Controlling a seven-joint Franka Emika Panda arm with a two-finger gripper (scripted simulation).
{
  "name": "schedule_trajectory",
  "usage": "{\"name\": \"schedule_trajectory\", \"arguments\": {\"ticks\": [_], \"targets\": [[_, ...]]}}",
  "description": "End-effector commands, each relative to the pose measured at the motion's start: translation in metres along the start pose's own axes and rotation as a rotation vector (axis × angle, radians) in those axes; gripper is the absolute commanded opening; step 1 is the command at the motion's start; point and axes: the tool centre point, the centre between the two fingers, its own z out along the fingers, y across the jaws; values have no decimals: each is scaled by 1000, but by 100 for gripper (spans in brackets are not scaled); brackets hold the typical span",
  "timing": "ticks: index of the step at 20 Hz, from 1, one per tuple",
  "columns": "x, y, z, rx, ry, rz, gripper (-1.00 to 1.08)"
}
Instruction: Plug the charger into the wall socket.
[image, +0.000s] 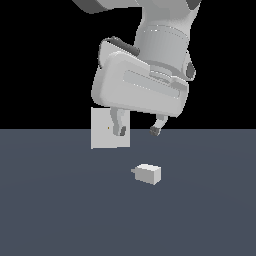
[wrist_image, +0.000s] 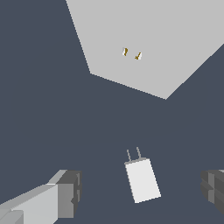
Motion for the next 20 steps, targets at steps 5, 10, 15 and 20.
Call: {"name": "schedule_trajectory", "arguments": {"ticks": [5,10,15,20], "targets": [[-8,5,9,18,44,-80,100],[-13,9,15,32,76,-139,100],[-17,12,21,43,100,-186,100],[-20,14,25,51,115,-216,100]]}}
